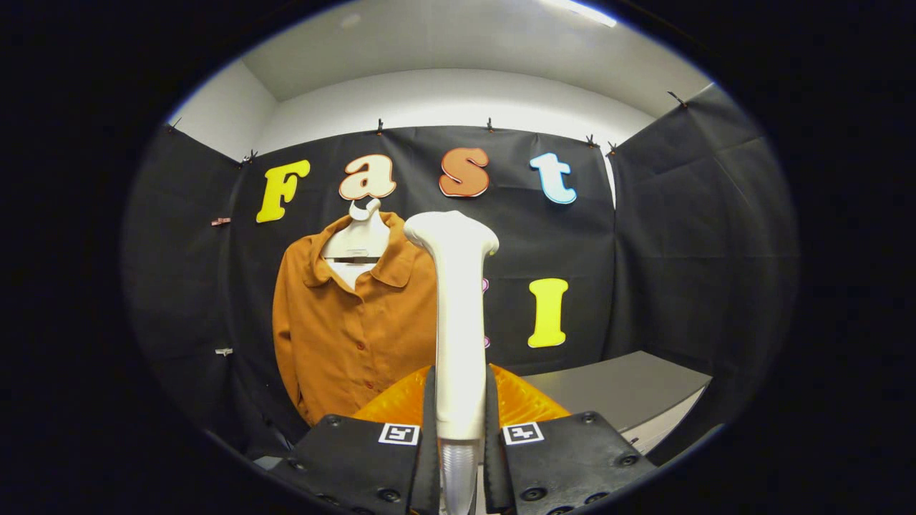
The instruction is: Iron the clothes twice with a garment steamer, once on the left side and once on the right side.
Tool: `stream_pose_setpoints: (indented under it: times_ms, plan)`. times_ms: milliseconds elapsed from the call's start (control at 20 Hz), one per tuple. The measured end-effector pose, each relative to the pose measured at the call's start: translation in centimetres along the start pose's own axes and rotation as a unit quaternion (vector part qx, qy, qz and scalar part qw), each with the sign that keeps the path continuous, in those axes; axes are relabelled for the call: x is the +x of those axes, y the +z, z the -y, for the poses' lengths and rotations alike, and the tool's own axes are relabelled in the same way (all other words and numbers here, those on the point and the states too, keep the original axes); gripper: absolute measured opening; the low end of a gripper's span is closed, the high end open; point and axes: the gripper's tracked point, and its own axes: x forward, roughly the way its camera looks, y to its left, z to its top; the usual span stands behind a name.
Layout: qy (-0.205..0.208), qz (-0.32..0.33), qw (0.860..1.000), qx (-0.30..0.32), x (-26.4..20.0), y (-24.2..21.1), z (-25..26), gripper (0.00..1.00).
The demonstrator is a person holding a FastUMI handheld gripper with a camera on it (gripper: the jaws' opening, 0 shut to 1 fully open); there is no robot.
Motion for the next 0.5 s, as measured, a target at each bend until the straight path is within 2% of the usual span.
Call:
stream_pose_setpoints:
  times_ms: [500]
  plan:
    - [0.009,-0.032,0.999,-0.026,5.4,-4.3,-5.1,0.28]
